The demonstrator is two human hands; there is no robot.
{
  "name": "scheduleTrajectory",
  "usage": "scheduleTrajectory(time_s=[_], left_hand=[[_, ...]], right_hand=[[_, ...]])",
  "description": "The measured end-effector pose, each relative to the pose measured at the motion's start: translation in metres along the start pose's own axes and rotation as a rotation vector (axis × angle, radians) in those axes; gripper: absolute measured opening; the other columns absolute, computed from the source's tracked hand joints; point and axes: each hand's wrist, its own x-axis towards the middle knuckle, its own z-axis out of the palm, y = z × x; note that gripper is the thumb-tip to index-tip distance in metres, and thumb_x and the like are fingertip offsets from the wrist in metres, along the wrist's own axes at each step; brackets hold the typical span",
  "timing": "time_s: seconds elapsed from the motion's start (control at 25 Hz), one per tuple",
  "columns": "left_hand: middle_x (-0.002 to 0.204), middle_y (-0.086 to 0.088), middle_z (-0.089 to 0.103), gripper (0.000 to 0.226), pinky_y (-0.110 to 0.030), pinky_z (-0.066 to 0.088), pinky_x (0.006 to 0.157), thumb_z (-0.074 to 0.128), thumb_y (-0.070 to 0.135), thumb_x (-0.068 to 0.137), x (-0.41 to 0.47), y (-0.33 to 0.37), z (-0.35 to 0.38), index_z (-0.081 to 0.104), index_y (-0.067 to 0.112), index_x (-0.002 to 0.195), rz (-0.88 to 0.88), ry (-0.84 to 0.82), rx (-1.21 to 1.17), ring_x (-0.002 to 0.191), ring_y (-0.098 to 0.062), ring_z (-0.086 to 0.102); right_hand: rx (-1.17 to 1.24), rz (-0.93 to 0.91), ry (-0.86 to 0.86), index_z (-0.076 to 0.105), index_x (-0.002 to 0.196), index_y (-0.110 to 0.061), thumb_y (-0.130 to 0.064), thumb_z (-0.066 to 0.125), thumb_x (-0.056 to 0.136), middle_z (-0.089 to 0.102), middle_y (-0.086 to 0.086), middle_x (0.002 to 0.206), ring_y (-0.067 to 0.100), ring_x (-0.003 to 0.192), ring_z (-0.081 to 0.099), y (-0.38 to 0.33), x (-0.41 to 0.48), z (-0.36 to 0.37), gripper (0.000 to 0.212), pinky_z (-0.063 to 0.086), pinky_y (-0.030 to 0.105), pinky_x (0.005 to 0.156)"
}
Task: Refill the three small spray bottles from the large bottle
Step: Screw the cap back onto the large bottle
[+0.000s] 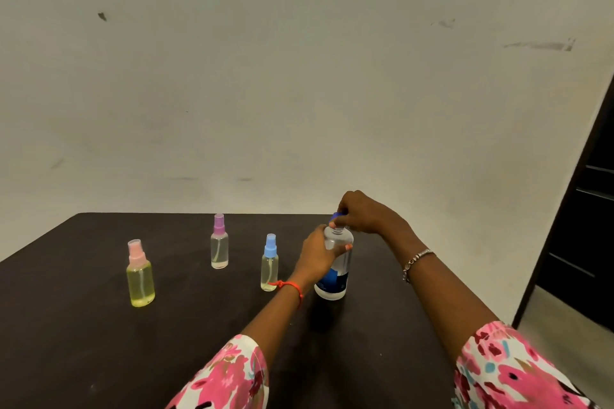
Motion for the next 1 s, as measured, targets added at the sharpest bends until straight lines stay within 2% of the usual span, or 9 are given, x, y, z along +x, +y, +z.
scheduleTrajectory(time_s=[0.2,0.28,0.36,0.44,0.52,0.68,0.84,0.92,1.0], left_hand=[[0.132,-0.008,0.053,0.052,-0.023,0.037,0.094,0.066,0.019,0.082,0.000,0.000,-0.001,0.042,0.016,0.129,0.022,-0.017,-0.074,0.122,-0.022,0.048],[0.132,-0.008,0.052,0.052,-0.022,0.036,0.090,0.065,0.021,0.082,0.000,-0.001,-0.001,0.042,0.014,0.128,0.010,-0.025,-0.044,0.122,-0.022,0.048],[0.132,-0.009,0.052,0.052,-0.023,0.036,0.089,0.066,0.023,0.082,0.001,-0.002,-0.002,0.042,0.011,0.127,-0.008,-0.027,-0.022,0.121,-0.023,0.048],[0.131,-0.010,0.052,0.053,-0.025,0.038,0.090,0.066,0.024,0.081,0.003,-0.003,-0.003,0.042,0.010,0.126,-0.017,-0.031,-0.017,0.120,-0.023,0.048],[0.131,-0.011,0.052,0.053,-0.026,0.039,0.091,0.067,0.024,0.081,0.003,-0.005,-0.002,0.042,0.010,0.126,-0.015,-0.037,-0.018,0.119,-0.023,0.049],[0.134,-0.009,0.051,0.056,-0.026,0.037,0.095,0.067,0.022,0.081,0.004,-0.004,-0.003,0.041,0.011,0.130,-0.010,-0.029,-0.047,0.123,-0.023,0.048],[0.133,-0.009,0.052,0.053,-0.024,0.036,0.091,0.066,0.021,0.081,0.003,-0.004,-0.001,0.042,0.011,0.128,-0.002,-0.038,-0.041,0.121,-0.022,0.048],[0.132,-0.010,0.052,0.053,-0.024,0.036,0.089,0.066,0.021,0.081,0.004,-0.004,-0.001,0.042,0.010,0.127,-0.006,-0.028,-0.029,0.120,-0.023,0.048],[0.132,-0.010,0.051,0.054,-0.024,0.036,0.090,0.066,0.022,0.081,0.005,-0.005,-0.001,0.041,0.010,0.128,-0.009,-0.029,-0.017,0.121,-0.024,0.048]], right_hand=[[-0.151,0.063,0.103,0.053,0.081,-0.003,-0.049,0.058,0.082,0.042,0.004,0.078,0.018,0.068,0.044,-0.002,0.000,0.012,0.047,0.031,0.026,0.057],[-0.040,0.080,0.089,0.047,0.062,-0.007,-0.056,0.053,0.083,0.042,0.002,0.064,0.016,0.055,0.039,-0.004,-0.003,0.012,0.054,0.031,0.026,0.053],[0.137,0.043,0.044,0.054,0.061,-0.007,-0.048,0.054,0.086,0.050,0.004,0.062,0.013,0.051,0.039,-0.003,-0.005,0.004,0.048,0.032,0.020,0.052],[0.178,-0.019,-0.014,0.065,0.094,0.000,-0.024,0.060,0.085,0.065,0.012,0.089,0.015,0.066,0.052,0.000,-0.007,-0.005,0.025,0.039,0.016,0.057],[0.180,-0.041,-0.022,0.064,0.101,0.004,-0.013,0.064,0.081,0.065,0.017,0.091,0.015,0.067,0.055,0.003,-0.008,-0.007,0.026,0.042,0.016,0.058],[0.094,0.026,0.103,0.052,0.059,0.000,-0.033,0.073,0.075,0.049,0.010,0.059,0.011,0.048,0.038,0.001,0.000,0.003,0.042,0.032,0.023,0.050],[0.023,0.077,0.149,0.031,0.052,-0.013,-0.056,0.061,0.077,0.036,0.000,0.055,0.010,0.047,0.032,-0.001,0.000,0.010,0.058,0.026,0.022,0.046],[0.130,0.045,0.115,0.052,0.062,-0.005,-0.050,0.059,0.082,0.051,0.006,0.061,0.009,0.048,0.039,0.001,-0.002,0.002,0.049,0.033,0.019,0.046],[0.160,-0.027,0.021,0.064,0.095,-0.001,-0.025,0.063,0.084,0.064,0.016,0.088,0.007,0.058,0.050,0.002,-0.004,-0.007,0.026,0.039,0.011,0.046]])
